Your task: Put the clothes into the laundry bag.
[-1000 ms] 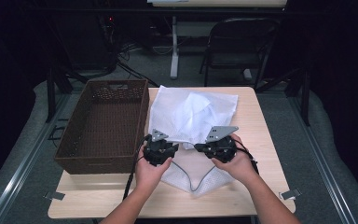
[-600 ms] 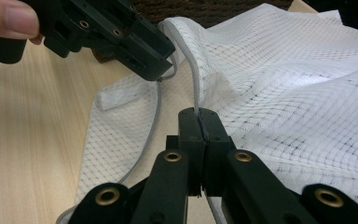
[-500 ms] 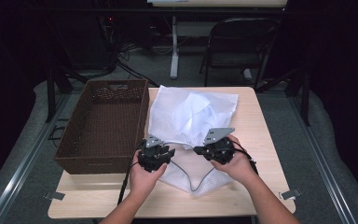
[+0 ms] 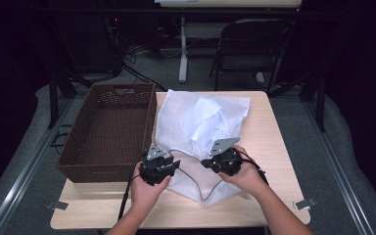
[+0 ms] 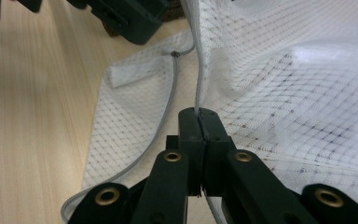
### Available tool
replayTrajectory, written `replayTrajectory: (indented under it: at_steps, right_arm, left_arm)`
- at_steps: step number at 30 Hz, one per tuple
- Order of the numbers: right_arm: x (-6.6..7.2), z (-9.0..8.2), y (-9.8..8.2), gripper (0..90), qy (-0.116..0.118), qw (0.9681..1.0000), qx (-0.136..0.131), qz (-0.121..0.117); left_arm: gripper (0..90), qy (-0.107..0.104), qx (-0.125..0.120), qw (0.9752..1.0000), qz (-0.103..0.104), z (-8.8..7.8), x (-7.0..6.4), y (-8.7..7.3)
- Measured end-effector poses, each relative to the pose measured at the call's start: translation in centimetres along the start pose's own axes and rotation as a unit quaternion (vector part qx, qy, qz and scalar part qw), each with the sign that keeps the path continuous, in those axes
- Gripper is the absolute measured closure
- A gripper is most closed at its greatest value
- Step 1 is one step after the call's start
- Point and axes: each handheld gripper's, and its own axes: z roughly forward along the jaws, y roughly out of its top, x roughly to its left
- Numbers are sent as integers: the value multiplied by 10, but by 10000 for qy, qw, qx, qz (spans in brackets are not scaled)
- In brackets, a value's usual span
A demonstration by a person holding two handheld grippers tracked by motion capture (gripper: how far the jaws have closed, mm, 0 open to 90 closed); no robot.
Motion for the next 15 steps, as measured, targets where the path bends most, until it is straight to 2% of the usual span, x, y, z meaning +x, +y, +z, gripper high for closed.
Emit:
replayTrajectory:
  at_steps: [8,15]
  right_arm:
    - [0,11,-7,893,92,9998,160,50]
    - [1,11,-12,893,134,9997,221,51]
  left_arm:
    - [635,-31,-72,9999,140,-10,-5,-2]
    - [613,-55,9,9997,249,-18,-4,-4]
